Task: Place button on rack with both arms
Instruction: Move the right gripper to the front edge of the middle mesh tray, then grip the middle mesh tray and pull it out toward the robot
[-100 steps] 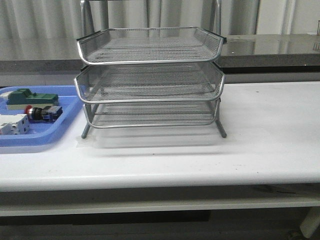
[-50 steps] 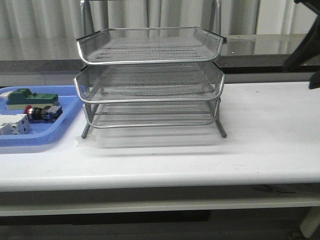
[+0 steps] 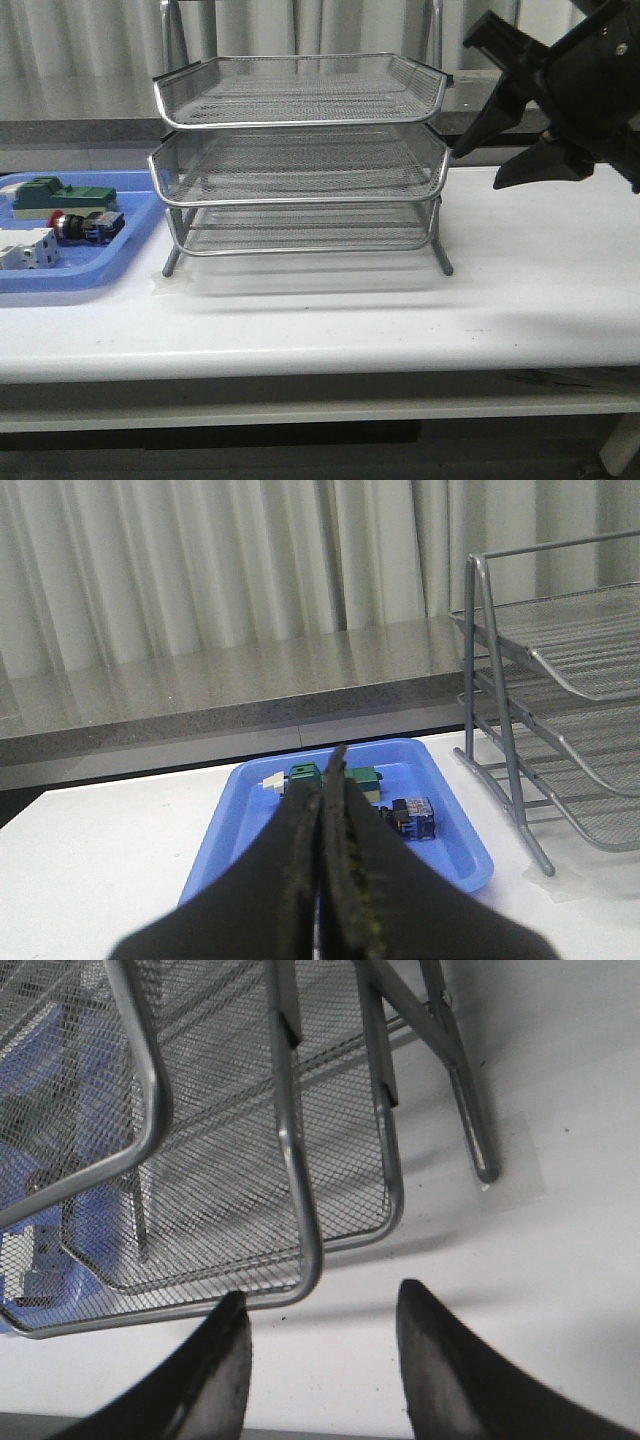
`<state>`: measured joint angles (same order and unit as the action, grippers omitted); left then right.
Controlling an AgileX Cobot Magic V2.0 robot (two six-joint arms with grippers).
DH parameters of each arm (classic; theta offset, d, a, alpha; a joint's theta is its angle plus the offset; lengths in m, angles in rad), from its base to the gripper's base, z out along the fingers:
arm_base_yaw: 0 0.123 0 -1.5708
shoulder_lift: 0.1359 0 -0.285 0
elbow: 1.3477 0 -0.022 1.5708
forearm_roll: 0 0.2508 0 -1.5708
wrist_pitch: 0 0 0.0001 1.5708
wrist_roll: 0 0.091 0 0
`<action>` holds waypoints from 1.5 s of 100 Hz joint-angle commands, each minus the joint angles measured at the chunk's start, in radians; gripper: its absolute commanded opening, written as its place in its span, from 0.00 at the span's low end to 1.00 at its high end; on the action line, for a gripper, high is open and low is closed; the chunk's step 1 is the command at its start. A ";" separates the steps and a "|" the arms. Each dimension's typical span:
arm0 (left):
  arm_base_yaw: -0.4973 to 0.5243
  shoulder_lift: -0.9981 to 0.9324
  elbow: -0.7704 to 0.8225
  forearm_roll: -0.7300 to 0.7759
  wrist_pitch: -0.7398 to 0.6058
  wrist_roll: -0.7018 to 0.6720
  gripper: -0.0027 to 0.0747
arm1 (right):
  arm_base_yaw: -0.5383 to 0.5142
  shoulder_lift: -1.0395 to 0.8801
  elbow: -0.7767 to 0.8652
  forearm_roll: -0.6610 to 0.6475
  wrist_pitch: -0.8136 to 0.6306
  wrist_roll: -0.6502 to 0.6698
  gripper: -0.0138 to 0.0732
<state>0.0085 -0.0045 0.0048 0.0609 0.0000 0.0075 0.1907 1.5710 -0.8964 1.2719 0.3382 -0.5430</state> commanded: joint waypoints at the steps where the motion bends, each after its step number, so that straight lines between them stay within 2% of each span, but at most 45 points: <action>1: 0.001 -0.033 0.033 0.000 -0.076 -0.008 0.01 | 0.003 0.005 -0.058 0.089 0.028 -0.074 0.57; 23: 0.001 -0.033 0.033 0.000 -0.076 -0.008 0.01 | 0.003 0.100 -0.125 0.221 0.090 -0.205 0.57; 68: 0.001 -0.033 0.033 0.000 -0.076 -0.008 0.01 | 0.003 0.226 -0.175 0.394 0.202 -0.345 0.57; 75: 0.001 -0.033 0.033 0.000 -0.076 -0.008 0.01 | 0.003 0.232 -0.175 0.394 0.202 -0.345 0.52; 92: 0.001 -0.033 0.033 0.000 -0.076 -0.008 0.01 | 0.003 0.235 -0.174 0.394 0.209 -0.345 0.24; 99: 0.001 -0.033 0.033 0.000 -0.076 -0.008 0.01 | 0.003 0.235 -0.174 0.394 0.218 -0.345 0.18; 137: 0.001 -0.033 0.033 0.000 -0.076 -0.008 0.01 | 0.003 0.229 -0.074 0.330 0.240 -0.346 0.18; 150: 0.001 -0.033 0.033 0.000 -0.076 -0.008 0.01 | 0.003 0.198 -0.007 0.330 0.242 -0.387 0.18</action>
<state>0.0085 -0.0045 0.0048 0.0609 0.0000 0.0075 0.1915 1.8215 -0.9408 1.6798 0.5532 -0.8803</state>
